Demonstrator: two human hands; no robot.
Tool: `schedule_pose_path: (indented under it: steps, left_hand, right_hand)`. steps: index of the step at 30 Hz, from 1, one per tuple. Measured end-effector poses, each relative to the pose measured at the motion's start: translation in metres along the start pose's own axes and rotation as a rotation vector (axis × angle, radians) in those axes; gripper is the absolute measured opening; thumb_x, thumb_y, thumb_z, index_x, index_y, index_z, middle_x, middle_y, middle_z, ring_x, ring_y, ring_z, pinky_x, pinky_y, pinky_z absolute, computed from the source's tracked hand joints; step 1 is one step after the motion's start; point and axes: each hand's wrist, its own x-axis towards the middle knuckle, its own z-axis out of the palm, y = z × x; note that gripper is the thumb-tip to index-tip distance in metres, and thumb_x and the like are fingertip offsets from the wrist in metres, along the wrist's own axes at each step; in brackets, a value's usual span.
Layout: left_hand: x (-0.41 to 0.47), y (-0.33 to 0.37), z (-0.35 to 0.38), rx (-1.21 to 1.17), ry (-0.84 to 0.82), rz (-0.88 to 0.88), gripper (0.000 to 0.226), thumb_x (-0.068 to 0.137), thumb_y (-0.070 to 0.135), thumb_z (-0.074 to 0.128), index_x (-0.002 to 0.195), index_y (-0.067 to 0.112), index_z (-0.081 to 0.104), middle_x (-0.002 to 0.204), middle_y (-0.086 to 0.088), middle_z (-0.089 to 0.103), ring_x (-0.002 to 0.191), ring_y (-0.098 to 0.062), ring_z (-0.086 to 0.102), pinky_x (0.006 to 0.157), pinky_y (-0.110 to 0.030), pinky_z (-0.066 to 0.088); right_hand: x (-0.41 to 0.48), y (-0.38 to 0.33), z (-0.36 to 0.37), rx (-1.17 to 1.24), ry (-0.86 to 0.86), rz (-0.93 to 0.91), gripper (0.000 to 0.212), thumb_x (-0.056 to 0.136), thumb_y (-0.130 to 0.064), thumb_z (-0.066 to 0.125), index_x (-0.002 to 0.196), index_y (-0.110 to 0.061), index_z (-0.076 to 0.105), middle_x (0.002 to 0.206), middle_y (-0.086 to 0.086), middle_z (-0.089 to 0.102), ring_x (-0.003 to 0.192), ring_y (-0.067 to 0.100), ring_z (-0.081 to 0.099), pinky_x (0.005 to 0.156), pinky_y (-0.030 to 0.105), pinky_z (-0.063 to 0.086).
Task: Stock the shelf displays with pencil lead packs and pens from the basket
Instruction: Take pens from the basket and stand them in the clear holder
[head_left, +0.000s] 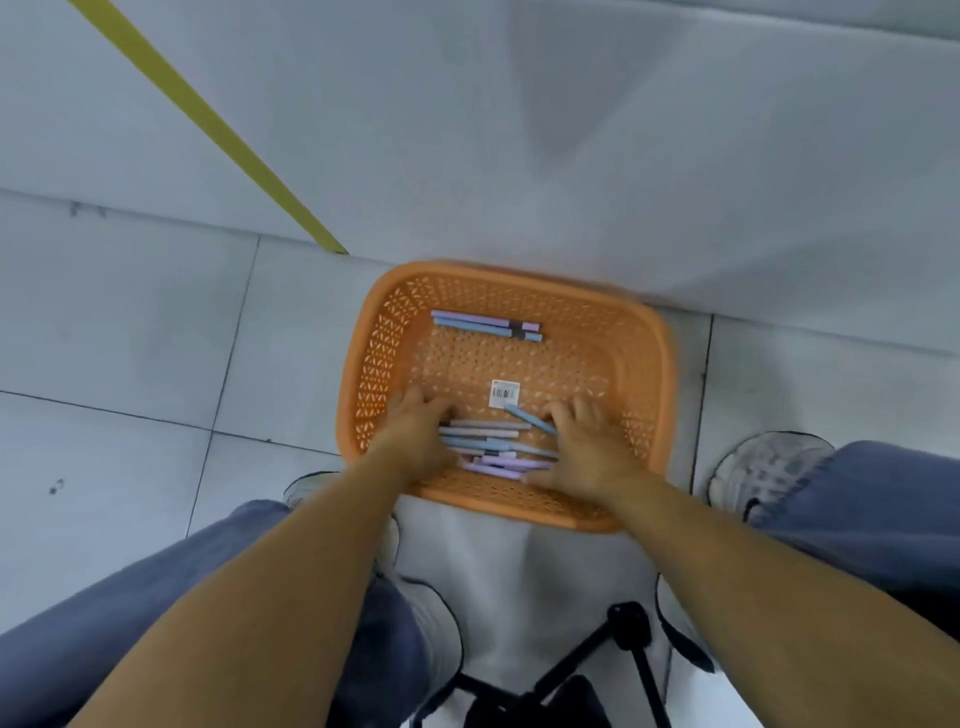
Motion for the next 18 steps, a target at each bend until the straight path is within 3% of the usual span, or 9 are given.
schedule_pose_path:
  steps: [5, 9, 11, 14, 18]
  left_hand:
    - [0.005, 0.0, 0.004, -0.021, 0.081, -0.003, 0.045, 0.086, 0.029, 0.075, 0.128, 0.019, 0.06, 0.135, -0.01, 0.048, 0.126, -0.031, 0.044, 0.102, -0.036, 0.04]
    - [0.007, -0.003, 0.003, -0.122, 0.141, -0.014, 0.033, 0.092, 0.028, 0.071, 0.12, 0.011, 0.065, 0.121, -0.012, 0.06, 0.105, -0.031, 0.058, 0.082, -0.033, 0.043]
    - [0.008, -0.002, 0.003, -0.148, 0.164, -0.053, 0.032, 0.095, 0.031, 0.066, 0.118, 0.011, 0.064, 0.115, -0.013, 0.065, 0.093, -0.027, 0.059, 0.075, -0.033, 0.042]
    - [0.009, 0.0, 0.002, -0.147, 0.163, -0.079, 0.032, 0.098, 0.032, 0.061, 0.121, 0.01, 0.061, 0.114, -0.013, 0.065, 0.09, -0.024, 0.057, 0.075, -0.033, 0.045]
    - [0.012, 0.007, 0.001, -0.115, 0.143, -0.075, 0.038, 0.098, 0.029, 0.06, 0.128, 0.007, 0.055, 0.123, -0.016, 0.061, 0.102, -0.032, 0.062, 0.088, -0.04, 0.053]
  right_hand:
    - [0.0, -0.002, 0.01, -0.108, 0.122, -0.056, 0.065, 0.07, -0.052, 0.074, 0.118, -0.018, 0.047, 0.121, 0.007, 0.046, 0.112, 0.028, 0.044, 0.092, 0.038, 0.042]
    - [0.009, -0.001, -0.001, -0.012, 0.137, 0.01, 0.046, 0.085, -0.039, 0.067, 0.123, -0.016, 0.053, 0.115, 0.01, 0.058, 0.105, 0.029, 0.055, 0.082, 0.035, 0.045]
    - [0.012, 0.0, -0.007, 0.013, 0.125, 0.016, 0.036, 0.089, -0.036, 0.065, 0.115, -0.012, 0.057, 0.11, 0.011, 0.061, 0.098, 0.029, 0.059, 0.076, 0.034, 0.044]
    - [0.015, 0.001, -0.011, 0.119, 0.075, 0.059, 0.021, 0.094, -0.036, 0.059, 0.095, -0.015, 0.055, 0.095, 0.008, 0.062, 0.082, 0.024, 0.056, 0.066, 0.03, 0.035]
    - [0.017, 0.0, -0.015, 0.209, 0.067, 0.131, 0.023, 0.097, -0.035, 0.055, 0.086, -0.016, 0.05, 0.083, 0.005, 0.059, 0.071, 0.022, 0.053, 0.062, 0.029, 0.033]
